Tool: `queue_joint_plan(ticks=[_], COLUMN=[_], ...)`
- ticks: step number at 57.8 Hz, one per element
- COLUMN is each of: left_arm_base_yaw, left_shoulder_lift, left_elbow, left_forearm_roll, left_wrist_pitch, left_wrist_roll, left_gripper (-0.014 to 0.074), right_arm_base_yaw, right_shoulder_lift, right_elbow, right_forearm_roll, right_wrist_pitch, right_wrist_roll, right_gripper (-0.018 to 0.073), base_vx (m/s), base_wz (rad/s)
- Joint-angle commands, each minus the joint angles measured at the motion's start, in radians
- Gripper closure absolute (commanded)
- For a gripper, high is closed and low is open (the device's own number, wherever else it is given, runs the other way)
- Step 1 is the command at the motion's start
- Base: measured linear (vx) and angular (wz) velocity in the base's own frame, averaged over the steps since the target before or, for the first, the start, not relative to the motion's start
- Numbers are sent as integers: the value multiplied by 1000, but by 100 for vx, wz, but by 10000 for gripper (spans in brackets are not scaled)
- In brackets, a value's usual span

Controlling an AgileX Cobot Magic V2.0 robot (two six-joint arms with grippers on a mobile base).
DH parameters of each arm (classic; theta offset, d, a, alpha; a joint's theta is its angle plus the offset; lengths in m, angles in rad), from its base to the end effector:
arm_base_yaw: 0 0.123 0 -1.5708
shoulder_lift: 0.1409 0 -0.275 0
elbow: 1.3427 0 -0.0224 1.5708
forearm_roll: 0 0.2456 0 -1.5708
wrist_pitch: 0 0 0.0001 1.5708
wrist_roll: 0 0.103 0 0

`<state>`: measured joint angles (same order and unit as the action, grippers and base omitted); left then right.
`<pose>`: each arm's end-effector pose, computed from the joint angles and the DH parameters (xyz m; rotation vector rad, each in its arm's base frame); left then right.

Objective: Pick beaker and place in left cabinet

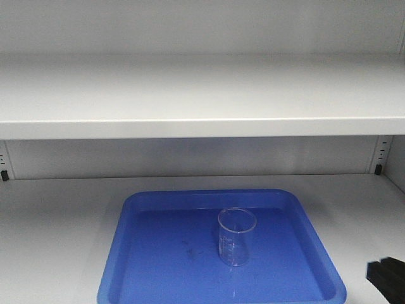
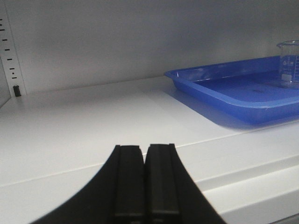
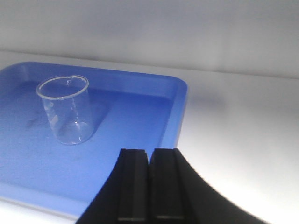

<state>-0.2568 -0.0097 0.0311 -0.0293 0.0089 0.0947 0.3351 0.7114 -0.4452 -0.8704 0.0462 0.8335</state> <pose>0.0714 -0.0188 0.2032 0.2434 1.4962 -0.1535 0.1574 0.0509 0.2869 -0.3042 1.7570 0.1838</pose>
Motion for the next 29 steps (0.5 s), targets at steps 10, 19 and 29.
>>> queue_joint_plan(ticks=[10, 19, 29], left_arm_base_yaw=[-4, -4, -4], left_shoulder_lift=[-19, -19, -19], left_elbow=[16, 16, 16], left_forearm_roll=[-7, -7, -7], left_wrist_pitch=[-84, -84, -84], left_wrist_roll=[-4, -4, -4], left_gripper=[595, 595, 595], right_arm_base_yaw=[-4, -4, -6], right_shoulder_lift=[-122, -128, -128], right_elbow=[29, 28, 28], right_forearm_roll=[-1, -1, 90], right_wrist_pitch=[-36, -37, -33], right_wrist_roll=[1, 1, -20], right_gripper=[565, 565, 565], base_vx=[0, 0, 0], base_wz=[0, 0, 0])
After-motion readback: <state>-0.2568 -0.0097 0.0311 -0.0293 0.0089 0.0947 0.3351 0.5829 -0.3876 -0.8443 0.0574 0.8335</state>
